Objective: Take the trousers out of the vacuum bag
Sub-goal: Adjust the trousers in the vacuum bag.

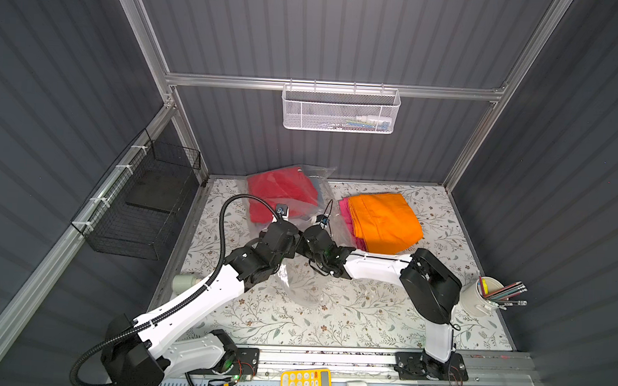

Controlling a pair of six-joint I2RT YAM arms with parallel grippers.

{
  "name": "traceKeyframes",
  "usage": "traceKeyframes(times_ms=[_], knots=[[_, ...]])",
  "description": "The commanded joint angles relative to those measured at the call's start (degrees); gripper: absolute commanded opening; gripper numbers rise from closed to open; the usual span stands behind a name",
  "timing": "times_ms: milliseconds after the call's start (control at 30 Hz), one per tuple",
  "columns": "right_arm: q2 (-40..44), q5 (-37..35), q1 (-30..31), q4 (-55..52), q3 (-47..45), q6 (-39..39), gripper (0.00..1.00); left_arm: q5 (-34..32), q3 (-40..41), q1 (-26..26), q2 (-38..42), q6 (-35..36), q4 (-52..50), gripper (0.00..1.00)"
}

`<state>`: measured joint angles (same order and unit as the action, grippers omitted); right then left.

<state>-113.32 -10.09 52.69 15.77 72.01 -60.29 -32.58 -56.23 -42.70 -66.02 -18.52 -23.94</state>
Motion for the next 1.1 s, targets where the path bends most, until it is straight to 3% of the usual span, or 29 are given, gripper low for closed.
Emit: traceKeyframes(times_ms=[0, 267, 567, 1067], knots=[[-2.1, -0.3, -3.7, -2.6, 2.1, 1.0, 0.83, -1.1, 0.2, 2.0, 0.0, 1.4, 2.5, 0.0], [1.2, 1.1, -7.1, -2.1, -0.4, 3.4, 0.83, 1.3, 1.6, 5.8, -2.5, 1.3, 5.3, 0.0], [6.8, -1.5, -0.7, -2.1, -5.9, 0.8, 0.83, 5.1, -0.7, 10.0, -6.4, 2.5, 8.6, 0.0], [-6.5, 0.1, -1.4, -7.5, 8.4, 2.2, 0.83, 9.6, -2.1, 13.3, -7.3, 2.3, 10.2, 0.0]])
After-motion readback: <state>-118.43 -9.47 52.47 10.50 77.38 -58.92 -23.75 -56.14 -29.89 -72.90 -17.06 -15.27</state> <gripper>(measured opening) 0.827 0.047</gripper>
